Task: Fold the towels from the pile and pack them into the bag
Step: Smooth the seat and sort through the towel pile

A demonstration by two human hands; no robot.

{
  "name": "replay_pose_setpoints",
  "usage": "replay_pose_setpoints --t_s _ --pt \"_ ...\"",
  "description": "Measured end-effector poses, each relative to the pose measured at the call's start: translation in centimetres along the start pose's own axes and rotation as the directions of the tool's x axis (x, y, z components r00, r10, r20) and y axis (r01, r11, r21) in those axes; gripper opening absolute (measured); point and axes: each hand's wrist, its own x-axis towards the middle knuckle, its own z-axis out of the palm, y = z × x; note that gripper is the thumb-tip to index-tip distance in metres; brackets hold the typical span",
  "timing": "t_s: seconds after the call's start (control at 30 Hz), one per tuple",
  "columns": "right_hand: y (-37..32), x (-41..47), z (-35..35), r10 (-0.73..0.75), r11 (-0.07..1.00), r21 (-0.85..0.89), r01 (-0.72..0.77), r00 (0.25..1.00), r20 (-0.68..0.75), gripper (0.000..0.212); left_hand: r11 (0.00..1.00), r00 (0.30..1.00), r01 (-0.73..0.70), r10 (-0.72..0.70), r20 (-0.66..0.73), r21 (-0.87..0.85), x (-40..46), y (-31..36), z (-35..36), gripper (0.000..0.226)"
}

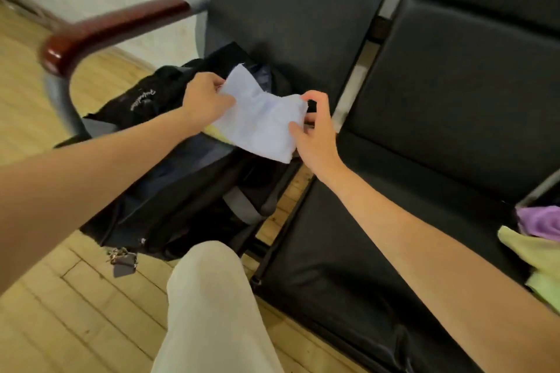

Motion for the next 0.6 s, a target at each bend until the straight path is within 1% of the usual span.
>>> replay_pose_setpoints --t_s 0.07,0.13,0.17,0.23,0.3,0.37,0.43,0.5,0.6 --pt "0.1 2.7 2.3 -0.008 1.0 -0.011 0.007 1.0 -0.022 0.046 0.999 1.0 -0.008 0.009 -0.01 0.044 2.5 -1.4 -0.7 0.012" --pt "0.2 5.8 5.0 -0.011 0.999 -0.043 0.01 1.0 -0.028 0.047 0.998 0.999 0.039 -0.037 -0.033 0.057 5.0 -3.5 -0.9 0.025" --pt "0.5 7.3 6.2 -0.017 0.997 -0.075 0.016 1.0 -0.014 0.048 0.996 0.997 0.071 -0.069 -0.041 0.055 6.0 -4.5 -0.8 0.033" --pt "1.4 9.6 8.4 -0.042 0.982 -0.182 0.053 0.997 0.062 0.049 0.995 0.995 0.089 -0.087 -0.043 0.045 7.9 -6.3 -0.2 0.038" --pt "2.7 11.3 10.4 -0.078 0.946 -0.295 0.134 0.978 0.192 0.046 0.996 0.998 0.061 -0.059 -0.032 0.07 9.4 -7.8 0.4 0.036" --pt "3.7 12.5 12.2 -0.081 0.924 -0.34 0.175 0.959 0.273 0.036 0.993 0.999 0.042 -0.04 -0.019 0.107 10.9 -9.3 0.8 0.035" --pt "4.3 13.4 13.8 -0.027 0.927 -0.354 0.125 0.962 0.27 0.03 0.99 0.999 0.048 -0.046 -0.021 0.131 12.2 -10.8 1.1 0.034" --pt "5.2 14.2 15.0 0.031 0.92 -0.384 0.071 0.967 0.253 0.031 0.986 0.998 0.056 -0.052 -0.033 0.159 13.2 -12.0 1.4 0.031" --pt "6.6 15.0 16.2 0.07 0.879 -0.474 0.057 0.967 0.246 0.033 0.964 0.993 0.099 -0.08 -0.088 0.246 14.3 -13.0 2.0 0.026"
